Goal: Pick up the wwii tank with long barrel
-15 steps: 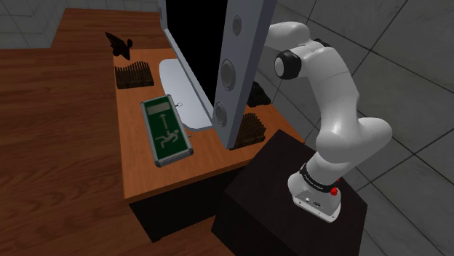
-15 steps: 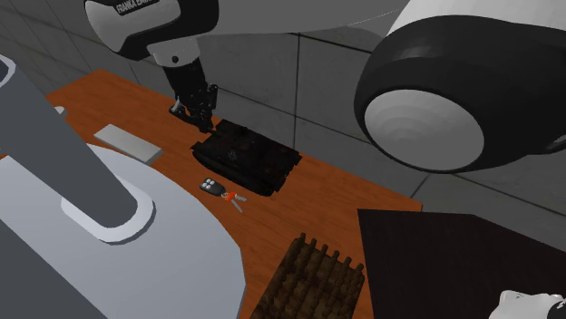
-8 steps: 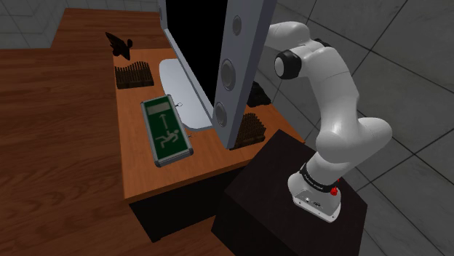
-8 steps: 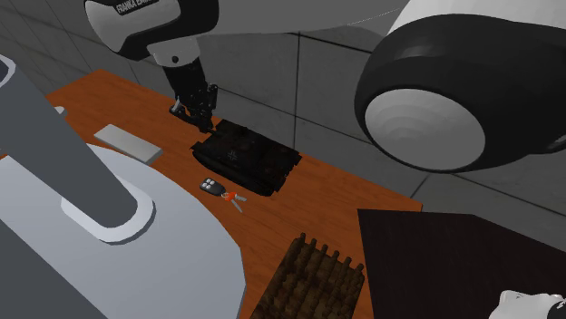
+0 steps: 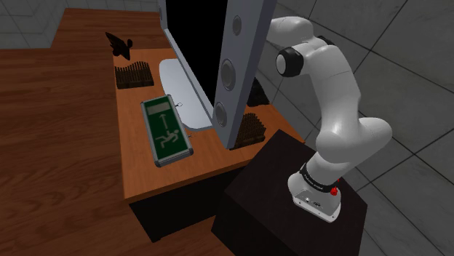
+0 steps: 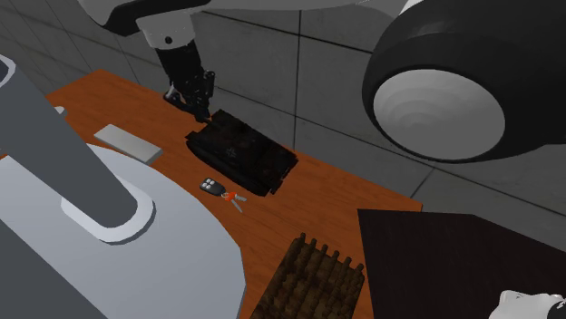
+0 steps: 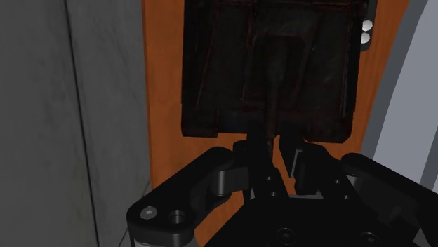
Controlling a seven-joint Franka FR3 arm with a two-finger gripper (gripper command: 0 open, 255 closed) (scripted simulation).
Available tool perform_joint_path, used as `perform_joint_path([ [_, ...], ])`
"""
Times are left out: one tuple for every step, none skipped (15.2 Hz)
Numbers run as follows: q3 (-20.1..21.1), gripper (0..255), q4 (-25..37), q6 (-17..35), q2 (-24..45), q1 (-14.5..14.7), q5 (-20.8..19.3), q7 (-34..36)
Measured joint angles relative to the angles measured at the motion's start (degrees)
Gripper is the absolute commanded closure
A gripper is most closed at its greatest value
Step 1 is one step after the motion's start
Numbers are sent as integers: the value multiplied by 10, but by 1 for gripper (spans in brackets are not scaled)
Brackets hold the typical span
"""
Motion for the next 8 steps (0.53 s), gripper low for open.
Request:
perform_joint_path([
  [0,255,1,-4,-4,-1,0,-1],
  [0,255,11,-13,-3,-1,-1,1],
  [0,255,20,-22,-2,-3,-1,3],
  [0,255,28,-30,-2,-4,-2,3],
  [-1,255,23,-31,-9,-3,-2,2],
  [-1,255,39,-43,-5,-5,-2,4],
  [0,255,49,-52,-4,-6,-3,6],
  [-1,255,50,-55,-6,-7,-3,6],
])
